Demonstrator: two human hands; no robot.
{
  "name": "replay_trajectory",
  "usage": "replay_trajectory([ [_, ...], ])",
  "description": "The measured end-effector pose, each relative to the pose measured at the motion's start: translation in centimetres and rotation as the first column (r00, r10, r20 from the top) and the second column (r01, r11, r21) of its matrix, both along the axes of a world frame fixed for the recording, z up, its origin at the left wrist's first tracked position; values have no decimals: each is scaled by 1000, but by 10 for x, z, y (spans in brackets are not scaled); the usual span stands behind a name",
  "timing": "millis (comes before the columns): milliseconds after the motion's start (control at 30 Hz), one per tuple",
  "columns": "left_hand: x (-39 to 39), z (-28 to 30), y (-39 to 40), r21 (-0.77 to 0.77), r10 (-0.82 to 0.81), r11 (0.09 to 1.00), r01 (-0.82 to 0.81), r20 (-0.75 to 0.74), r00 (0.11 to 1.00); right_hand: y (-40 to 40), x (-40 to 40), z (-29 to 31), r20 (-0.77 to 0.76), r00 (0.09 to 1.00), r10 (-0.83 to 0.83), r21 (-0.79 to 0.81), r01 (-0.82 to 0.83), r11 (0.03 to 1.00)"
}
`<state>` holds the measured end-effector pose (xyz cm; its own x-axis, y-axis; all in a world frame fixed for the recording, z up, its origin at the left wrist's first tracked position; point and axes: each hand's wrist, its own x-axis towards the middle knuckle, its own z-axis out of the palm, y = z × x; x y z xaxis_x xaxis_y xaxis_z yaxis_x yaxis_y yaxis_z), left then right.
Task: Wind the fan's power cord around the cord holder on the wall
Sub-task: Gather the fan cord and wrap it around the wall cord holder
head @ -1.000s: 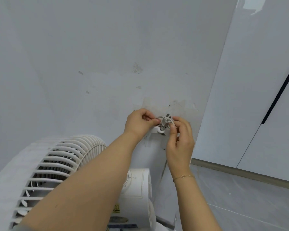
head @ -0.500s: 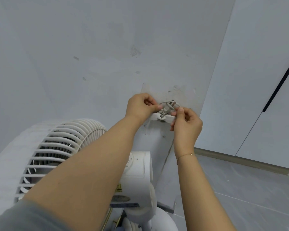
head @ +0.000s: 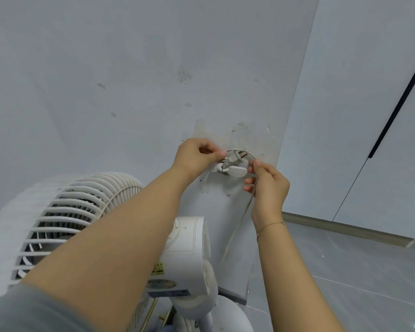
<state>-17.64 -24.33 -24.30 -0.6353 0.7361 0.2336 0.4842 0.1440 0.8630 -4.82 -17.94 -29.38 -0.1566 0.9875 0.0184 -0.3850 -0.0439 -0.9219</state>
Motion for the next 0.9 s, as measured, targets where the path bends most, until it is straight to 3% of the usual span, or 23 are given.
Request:
replay_trajectory([
  [233, 2, 1, 6, -22, 98, 995, -99, -53, 994, -8, -5, -8, -98, 995, 33, -111, -44, 993],
  [467, 8, 4, 14, -18, 210, 977, -214, -130, 969, -3, -4, -4, 84, 996, -43, 221, 23, 975],
  [567, 12, 6, 13, 30, 150, 989, -147, -156, 976, -5, -7, -6, 188, 975, -115, 356, 41, 934],
  [767, 14, 4, 0, 10, -79, 997, 80, -58, 995, -7, -5, -4, 164, 982, -97, 296, 45, 954],
  [900, 15, -1, 3, -38, -133, 991, 128, -165, 977, -7, -2, -3, 192, 978, -78, 333, 10, 943],
])
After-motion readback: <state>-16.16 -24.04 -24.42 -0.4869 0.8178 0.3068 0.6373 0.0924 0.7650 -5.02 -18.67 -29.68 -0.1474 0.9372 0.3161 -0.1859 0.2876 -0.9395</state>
